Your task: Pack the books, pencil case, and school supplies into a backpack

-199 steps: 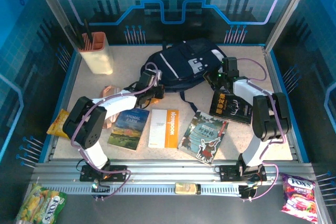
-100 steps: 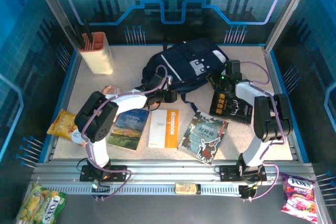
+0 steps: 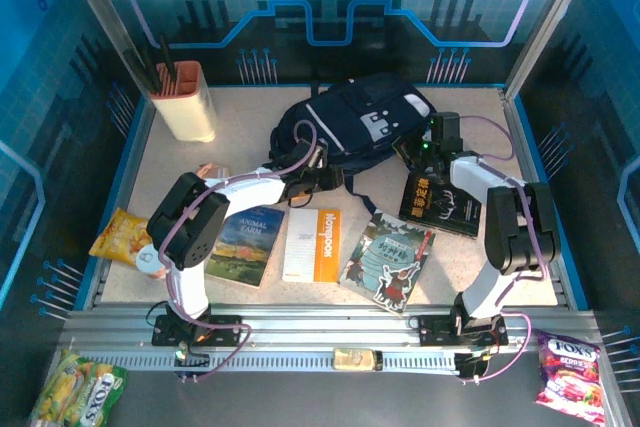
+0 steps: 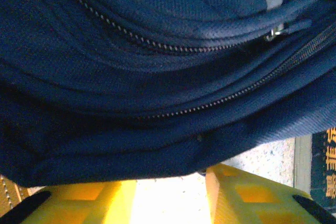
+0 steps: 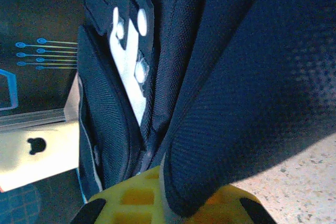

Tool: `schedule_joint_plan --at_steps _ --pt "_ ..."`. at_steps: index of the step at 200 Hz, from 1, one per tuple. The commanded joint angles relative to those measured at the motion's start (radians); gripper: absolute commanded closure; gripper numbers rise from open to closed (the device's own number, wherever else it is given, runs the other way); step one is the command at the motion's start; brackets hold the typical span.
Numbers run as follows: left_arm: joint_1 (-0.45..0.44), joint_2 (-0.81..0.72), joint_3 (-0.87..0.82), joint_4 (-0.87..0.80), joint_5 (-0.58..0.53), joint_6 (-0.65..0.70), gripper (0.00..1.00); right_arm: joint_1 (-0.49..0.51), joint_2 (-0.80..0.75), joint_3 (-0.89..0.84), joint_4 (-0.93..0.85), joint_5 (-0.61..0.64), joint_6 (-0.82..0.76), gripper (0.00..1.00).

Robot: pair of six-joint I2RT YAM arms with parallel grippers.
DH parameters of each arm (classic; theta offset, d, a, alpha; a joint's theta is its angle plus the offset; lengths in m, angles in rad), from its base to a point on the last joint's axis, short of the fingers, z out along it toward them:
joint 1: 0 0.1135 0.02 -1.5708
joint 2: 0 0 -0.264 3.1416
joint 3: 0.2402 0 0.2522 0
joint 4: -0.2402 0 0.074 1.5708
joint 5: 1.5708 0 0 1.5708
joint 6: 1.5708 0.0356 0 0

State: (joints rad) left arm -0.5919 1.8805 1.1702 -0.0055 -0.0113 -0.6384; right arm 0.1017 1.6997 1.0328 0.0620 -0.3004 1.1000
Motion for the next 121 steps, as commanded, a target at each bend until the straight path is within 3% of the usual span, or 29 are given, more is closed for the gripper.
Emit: schedule_joint_plan --at_steps 1,60,121 --pt "-0.018 0.005 0.05 -0.057 -0.066 -0.081 0.62 -0.014 -0.062 0.023 0.071 -0.051 0.018 0.93" --pt "-0.018 0.019 0.103 -0.095 -0.093 -0.082 0.58 -0.016 -0.088 0.023 0.071 -0.059 0.024 0.93" --pt "-0.018 0.047 0.137 -0.128 -0.153 -0.095 0.67 -0.015 -0.091 0.024 0.076 -0.067 0.031 0.93"
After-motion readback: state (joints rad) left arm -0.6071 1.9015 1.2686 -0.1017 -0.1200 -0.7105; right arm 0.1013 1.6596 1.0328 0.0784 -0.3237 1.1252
